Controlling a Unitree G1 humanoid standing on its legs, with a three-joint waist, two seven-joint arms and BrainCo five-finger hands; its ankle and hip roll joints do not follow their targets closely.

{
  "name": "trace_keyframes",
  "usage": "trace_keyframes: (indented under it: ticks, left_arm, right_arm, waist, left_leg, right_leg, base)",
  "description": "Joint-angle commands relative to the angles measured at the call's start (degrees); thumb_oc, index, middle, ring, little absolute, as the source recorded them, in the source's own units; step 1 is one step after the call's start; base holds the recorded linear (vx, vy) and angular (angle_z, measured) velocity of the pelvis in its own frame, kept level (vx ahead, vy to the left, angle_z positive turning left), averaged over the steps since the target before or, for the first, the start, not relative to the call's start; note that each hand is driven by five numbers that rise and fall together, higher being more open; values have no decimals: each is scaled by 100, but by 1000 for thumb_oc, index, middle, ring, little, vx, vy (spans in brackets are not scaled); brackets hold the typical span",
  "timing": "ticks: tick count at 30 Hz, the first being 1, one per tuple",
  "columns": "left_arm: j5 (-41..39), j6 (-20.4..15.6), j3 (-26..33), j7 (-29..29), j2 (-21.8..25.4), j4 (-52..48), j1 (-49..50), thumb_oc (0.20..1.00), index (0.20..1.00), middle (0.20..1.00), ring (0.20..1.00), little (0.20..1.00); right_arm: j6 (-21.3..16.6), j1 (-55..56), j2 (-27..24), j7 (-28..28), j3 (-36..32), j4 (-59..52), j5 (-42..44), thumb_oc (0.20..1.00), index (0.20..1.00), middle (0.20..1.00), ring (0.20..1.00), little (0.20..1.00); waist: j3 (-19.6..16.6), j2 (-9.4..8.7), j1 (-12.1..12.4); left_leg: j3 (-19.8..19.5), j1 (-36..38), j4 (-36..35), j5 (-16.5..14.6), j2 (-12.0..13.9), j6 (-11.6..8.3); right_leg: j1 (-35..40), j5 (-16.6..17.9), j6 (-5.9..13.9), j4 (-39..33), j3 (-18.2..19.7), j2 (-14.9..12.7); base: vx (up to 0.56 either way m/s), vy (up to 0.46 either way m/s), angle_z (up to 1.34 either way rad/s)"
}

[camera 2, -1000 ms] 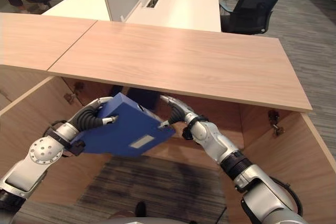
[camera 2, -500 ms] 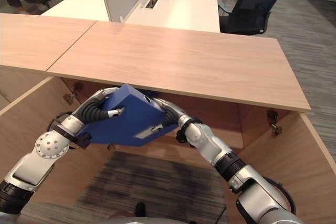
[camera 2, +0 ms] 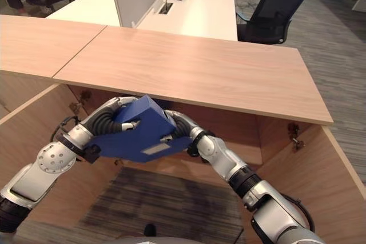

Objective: Put the empty folder in the office cabinet

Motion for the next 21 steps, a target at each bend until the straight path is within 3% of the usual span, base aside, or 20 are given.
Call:
trace_keyframes:
  ticks: [1,7,11,18,19,20,21]
  left_arm:
    - [-835,-768,-277,234,-361,-882,-1189,200,200,200,200,200]
    - [-776,-761,-360,161,-359,-868,-1290,200,200,200,200,200]
    - [-537,-792,-465,98,-438,-726,-1420,200,200,200,200,200]
    - [-400,-786,-475,-14,-561,-625,-1432,200,200,200,200,200]
    - [-341,-768,-433,-50,-596,-582,-1383,322,322,322,322,322]
    - [-292,-755,-424,-55,-609,-545,-1361,376,376,376,376,376]
    - [-273,-738,-409,-65,-623,-513,-1334,539,539,539,539,539]
  right_arm:
    - [-220,-341,515,404,719,151,273,200,200,200,200,200]
    - [-200,-196,553,718,751,109,1017,200,200,200,200,200]
    - [-147,-39,635,1192,742,142,2095,200,200,200,200,200]
    - [-148,91,557,1439,760,78,2389,200,200,200,200,200]
    - [-130,163,582,1472,716,165,2433,200,200,200,200,200]
    - [-123,221,595,1458,679,209,2456,200,200,200,200,200]
    - [-113,275,615,1458,646,260,2489,200,200,200,200,200]
  waist:
    - [-235,-220,136]
    - [-238,-238,143]
    - [-242,-265,192]
    - [-255,-275,214]
    - [-260,-268,211]
    - [-256,-263,204]
    - [-253,-255,203]
  left_leg:
    - [-85,-35,11,-691,133,-142]
    - [-96,-45,11,-676,133,-152]
    - [-110,-64,11,-656,131,-166]
    - [-115,-75,11,-648,137,-177]
    - [-113,-75,11,-650,135,-176]
    - [-108,-78,11,-648,137,-176]
    - [-107,-80,11,-646,137,-176]
  right_leg:
    - [-46,294,435,5,-170,-585]
    - [-48,301,437,5,-176,-580]
    - [-40,300,439,5,-209,-575]
    - [-31,308,447,5,-243,-586]
    - [-32,309,446,5,-252,-590]
    - [-34,311,446,5,-256,-593]
    - [-35,313,446,5,-261,-595]
  base:
    - [0,0,0]
    - [0,0,0]
    - [0,0,0]
    - [0,0,0]
    - [0,0,0]
    - [0,0,0]
    - [0,0,0]
